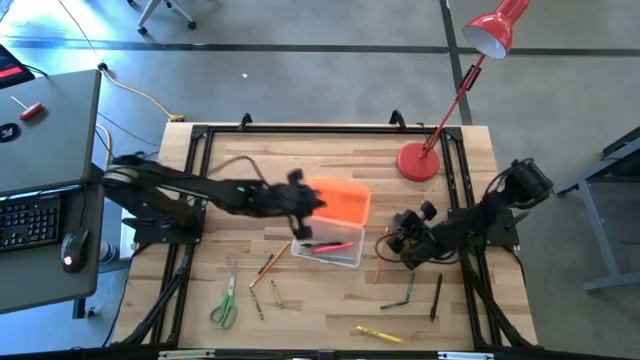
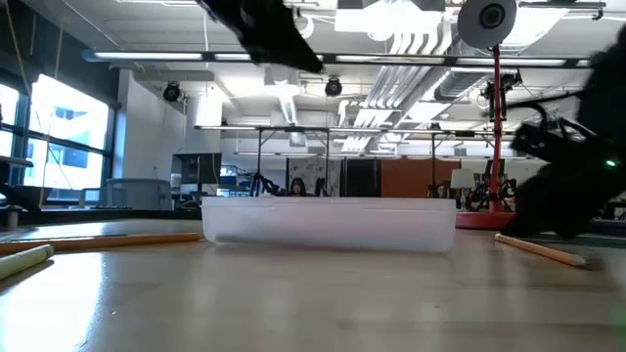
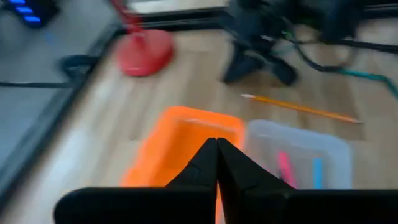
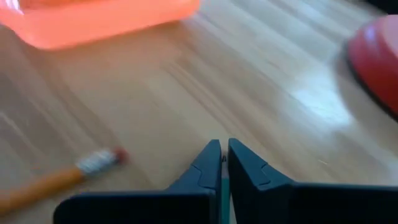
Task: Pick & place school supplies into a supply box
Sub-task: Put the light blue pen into the supply box
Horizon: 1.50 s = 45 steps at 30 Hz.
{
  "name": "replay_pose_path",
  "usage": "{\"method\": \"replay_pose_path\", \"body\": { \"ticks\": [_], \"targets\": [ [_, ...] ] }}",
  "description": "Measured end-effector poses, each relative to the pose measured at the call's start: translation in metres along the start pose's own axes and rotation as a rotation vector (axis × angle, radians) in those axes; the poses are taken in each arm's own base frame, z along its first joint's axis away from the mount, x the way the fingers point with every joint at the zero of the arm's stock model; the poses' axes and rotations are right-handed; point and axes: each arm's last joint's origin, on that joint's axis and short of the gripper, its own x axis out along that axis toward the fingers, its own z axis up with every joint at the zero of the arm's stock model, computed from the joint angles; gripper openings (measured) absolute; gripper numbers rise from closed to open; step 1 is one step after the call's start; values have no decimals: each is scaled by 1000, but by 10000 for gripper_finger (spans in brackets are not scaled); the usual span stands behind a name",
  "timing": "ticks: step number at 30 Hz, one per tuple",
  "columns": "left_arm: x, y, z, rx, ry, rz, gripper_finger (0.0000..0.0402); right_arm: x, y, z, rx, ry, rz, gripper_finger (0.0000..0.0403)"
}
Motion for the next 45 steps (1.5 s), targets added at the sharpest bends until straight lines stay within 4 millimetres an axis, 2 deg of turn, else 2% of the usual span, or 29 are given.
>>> {"method": "replay_pose_path", "body": {
  "ticks": [5, 9, 12, 16, 19, 22, 26, 32, 39, 45],
  "targets": [
    [-57, 22, 16, -36, -79, 45, 22, -1, 30, 37, -54, -33, 35, 0],
    [-84, 32, 20, -52, -115, 44, 37, -4, 49, 73, -113, -108, 20, 0],
    [-93, 35, 20, -56, -117, 43, 48, -7, 57, 97, -153, -131, -6, 0],
    [-94, 36, 15, -39, -72, 44, 50, -12, 68, 134, -159, -186, -11, 0],
    [-91, 35, 12, -29, -46, 46, 43, -10, 80, 163, -166, -211, 98, 0],
    [-91, 35, 12, -29, -45, 48, 33, -2, 93, 184, -192, -262, 232, 0],
    [-92, 35, 12, -29, -46, 48, 24, 18, 112, 194, -221, -299, 300, 0],
    [-102, 39, 13, -34, -61, 53, 37, 61, 146, 191, -321, -254, 389, 0],
    [-104, 41, 12, -31, -58, 84, 39, 78, 181, 210, -405, -294, 489, 0],
    [-104, 41, 9, -23, -30, 85, 27, 91, 185, 204, -458, -194, 457, 0]
  ]
}}
